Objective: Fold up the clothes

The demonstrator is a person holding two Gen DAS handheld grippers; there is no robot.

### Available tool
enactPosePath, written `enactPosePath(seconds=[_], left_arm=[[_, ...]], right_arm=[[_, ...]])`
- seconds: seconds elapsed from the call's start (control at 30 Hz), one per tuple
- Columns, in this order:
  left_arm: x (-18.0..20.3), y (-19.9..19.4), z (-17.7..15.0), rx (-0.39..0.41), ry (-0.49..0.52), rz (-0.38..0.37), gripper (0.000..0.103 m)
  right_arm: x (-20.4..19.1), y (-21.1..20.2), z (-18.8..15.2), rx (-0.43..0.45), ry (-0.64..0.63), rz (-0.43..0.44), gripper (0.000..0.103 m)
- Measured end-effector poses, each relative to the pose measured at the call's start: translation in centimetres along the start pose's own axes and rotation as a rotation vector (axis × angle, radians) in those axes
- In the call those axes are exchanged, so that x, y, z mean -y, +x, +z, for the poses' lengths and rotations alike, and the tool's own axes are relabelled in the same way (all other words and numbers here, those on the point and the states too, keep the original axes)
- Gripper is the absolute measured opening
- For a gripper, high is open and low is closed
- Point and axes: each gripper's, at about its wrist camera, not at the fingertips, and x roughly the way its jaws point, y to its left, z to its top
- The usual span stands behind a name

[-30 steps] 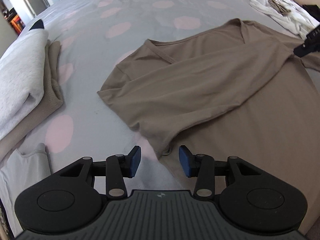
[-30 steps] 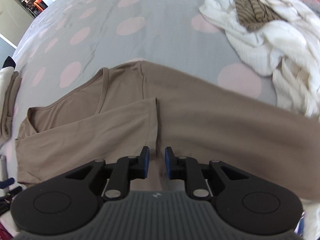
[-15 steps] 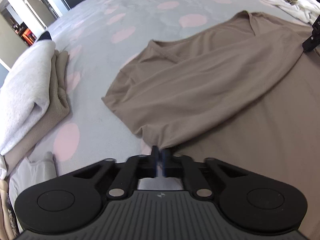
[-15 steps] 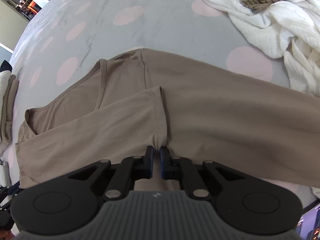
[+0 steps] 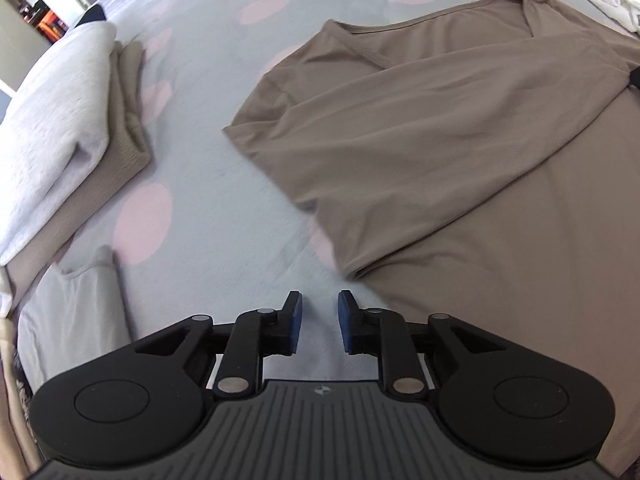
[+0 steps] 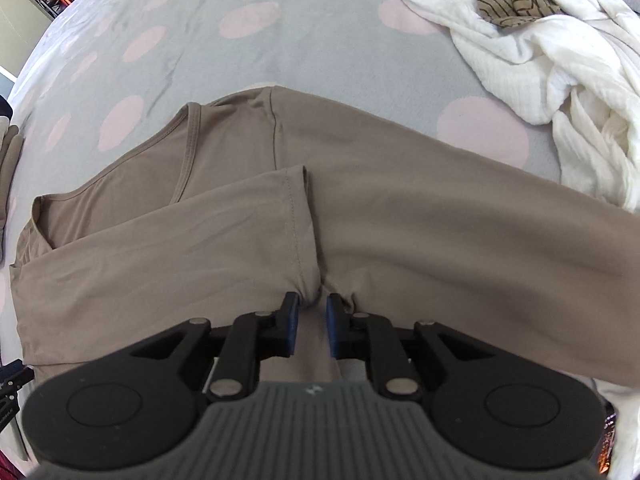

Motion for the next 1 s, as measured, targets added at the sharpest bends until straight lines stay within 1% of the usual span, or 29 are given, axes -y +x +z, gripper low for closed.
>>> enactPosePath(seconds=[0.07,0.1,0.2,0.23,0.33,0.37,0.43,0.6,0.7,0.77,0.8,0.83,0.87,0.9,0.93,1.0], left_arm=[[-0.4,-0.8,0.0,0.032,-0.037,-0.004,0.018],[-0.6,-1.3,0.0,0.048,-0.056,-0.006,0.018],[-1.2,-2.5,-0.1,0.096,-0.111,-0.012,0.019],[-1.4,-3.0,-0.1,0.112,-0.130,-0.014,0.020],[-1.5,-3.9,0.0,0.160,-0.159,-0.002,0.019],[-1.4,-4.1,0.0,0.176,-0.160,0.007,0.019],[-1.1,-4.5,0.1,0.204,-0.175,0.020,0.019],[-0.8,-5.7,0.2,0.230,-0.208,-0.031,0.019],[-0.6,-6.4,0.6,0.232,-0.242,-0.032,0.019],[-0.7,-6.8,0.9,0.239,-0.284,-0.044,0.023],[-0.7,-7.0,0.9,0.248,-0.311,-0.048,0.029],[-0.8,-7.3,1.0,0.272,-0.339,-0.051,0.032],[-0.9,-7.7,1.0,0.303,-0.358,-0.050,0.033],[-0.8,-8.0,1.1,0.328,-0.372,-0.047,0.036],[-0.8,-8.3,1.2,0.353,-0.385,-0.044,0.044],[-0.6,-8.8,1.5,0.392,-0.402,-0.032,0.051]], right_arm=[[0.5,-1.0,0.0,0.023,0.016,0.006,0.023],[0.9,-1.7,0.0,0.040,0.029,0.016,0.027],[2.3,-3.8,-0.1,0.106,0.055,0.030,0.033],[2.8,-4.6,-0.3,0.139,0.064,0.025,0.040],[5.0,-7.2,-1.2,0.254,0.104,-0.012,0.051],[5.8,-7.9,-1.4,0.278,0.120,-0.014,0.052],[7.5,-8.8,-1.9,0.298,0.150,-0.015,0.052],[12.1,-11.1,-3.4,0.326,0.213,-0.028,0.052],[15.3,-12.7,-4.6,0.359,0.253,-0.066,0.052],[17.4,-13.9,-5.4,0.380,0.276,-0.092,0.054],[18.3,-14.4,-5.8,0.393,0.285,-0.106,0.060],[19.2,-15.0,-6.2,0.413,0.292,-0.124,0.072],[20.1,-15.5,-6.7,0.431,0.301,-0.145,0.078],[21.0,-15.9,-7.2,0.446,0.314,-0.170,0.082],[22.0,-16.2,-7.7,0.453,0.332,-0.192,0.082],[24.1,-16.5,-8.6,0.451,0.381,-0.206,0.082]])
